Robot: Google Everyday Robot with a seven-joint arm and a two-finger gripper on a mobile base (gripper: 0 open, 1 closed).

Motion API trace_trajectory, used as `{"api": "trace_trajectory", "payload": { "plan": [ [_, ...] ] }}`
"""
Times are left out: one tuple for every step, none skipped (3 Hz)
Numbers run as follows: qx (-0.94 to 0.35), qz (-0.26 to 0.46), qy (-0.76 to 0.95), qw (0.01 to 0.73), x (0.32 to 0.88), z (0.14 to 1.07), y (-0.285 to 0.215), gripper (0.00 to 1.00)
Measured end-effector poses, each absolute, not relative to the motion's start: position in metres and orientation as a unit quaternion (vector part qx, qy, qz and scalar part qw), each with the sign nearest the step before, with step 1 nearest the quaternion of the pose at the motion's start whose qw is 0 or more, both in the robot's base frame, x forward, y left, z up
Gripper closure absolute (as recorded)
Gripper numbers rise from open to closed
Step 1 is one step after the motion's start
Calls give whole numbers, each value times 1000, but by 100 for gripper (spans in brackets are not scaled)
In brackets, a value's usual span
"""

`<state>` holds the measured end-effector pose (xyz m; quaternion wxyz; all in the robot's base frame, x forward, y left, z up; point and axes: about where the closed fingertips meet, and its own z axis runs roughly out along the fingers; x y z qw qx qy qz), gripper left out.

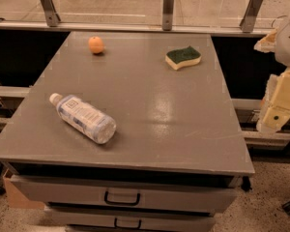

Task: Pick orange

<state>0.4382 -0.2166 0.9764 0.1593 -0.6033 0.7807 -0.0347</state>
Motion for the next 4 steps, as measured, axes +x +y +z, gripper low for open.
{"api": "trace_trajectory", "payload": {
  "plan": [
    [-603,-35,781,159,438,976,-217,0],
    [-625,-21,759,179,456,974,-193,0],
    [-668,-3,713,214,499,971,-141,0],
    [-699,16,665,262,548,977,-76,0]
  ]
}}
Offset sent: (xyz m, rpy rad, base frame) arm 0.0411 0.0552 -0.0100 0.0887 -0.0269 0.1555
